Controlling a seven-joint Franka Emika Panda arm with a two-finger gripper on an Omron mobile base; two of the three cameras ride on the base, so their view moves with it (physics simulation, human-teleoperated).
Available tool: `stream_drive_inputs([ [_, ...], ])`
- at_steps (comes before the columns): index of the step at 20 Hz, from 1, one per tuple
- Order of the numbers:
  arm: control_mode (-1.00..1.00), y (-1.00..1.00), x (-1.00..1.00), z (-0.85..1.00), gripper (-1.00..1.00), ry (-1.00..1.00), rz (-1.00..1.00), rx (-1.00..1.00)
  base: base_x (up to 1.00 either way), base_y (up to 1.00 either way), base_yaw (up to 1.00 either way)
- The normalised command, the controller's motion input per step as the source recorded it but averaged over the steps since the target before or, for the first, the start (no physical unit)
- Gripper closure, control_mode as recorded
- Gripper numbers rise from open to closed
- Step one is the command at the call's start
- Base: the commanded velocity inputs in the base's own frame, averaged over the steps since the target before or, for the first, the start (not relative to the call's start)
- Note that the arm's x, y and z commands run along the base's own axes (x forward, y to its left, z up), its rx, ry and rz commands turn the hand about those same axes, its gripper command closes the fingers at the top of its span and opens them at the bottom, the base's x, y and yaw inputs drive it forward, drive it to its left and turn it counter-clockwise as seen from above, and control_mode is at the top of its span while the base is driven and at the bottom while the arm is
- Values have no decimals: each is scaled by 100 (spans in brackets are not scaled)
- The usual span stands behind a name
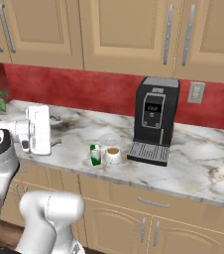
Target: Take a sugar cube from the saucer and place it inside the coffee. Then, grab milk from the fridge and place it next to the coffee on the counter to sweeten the coffee.
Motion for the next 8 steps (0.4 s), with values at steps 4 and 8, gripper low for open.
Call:
stream_drive_inputs([
  [4,-100,-35,-100,93,-100,-76,0,0,0,0,0],
  [8,-100,-46,-100,100,-100,-69,0,6,0,0,0],
])
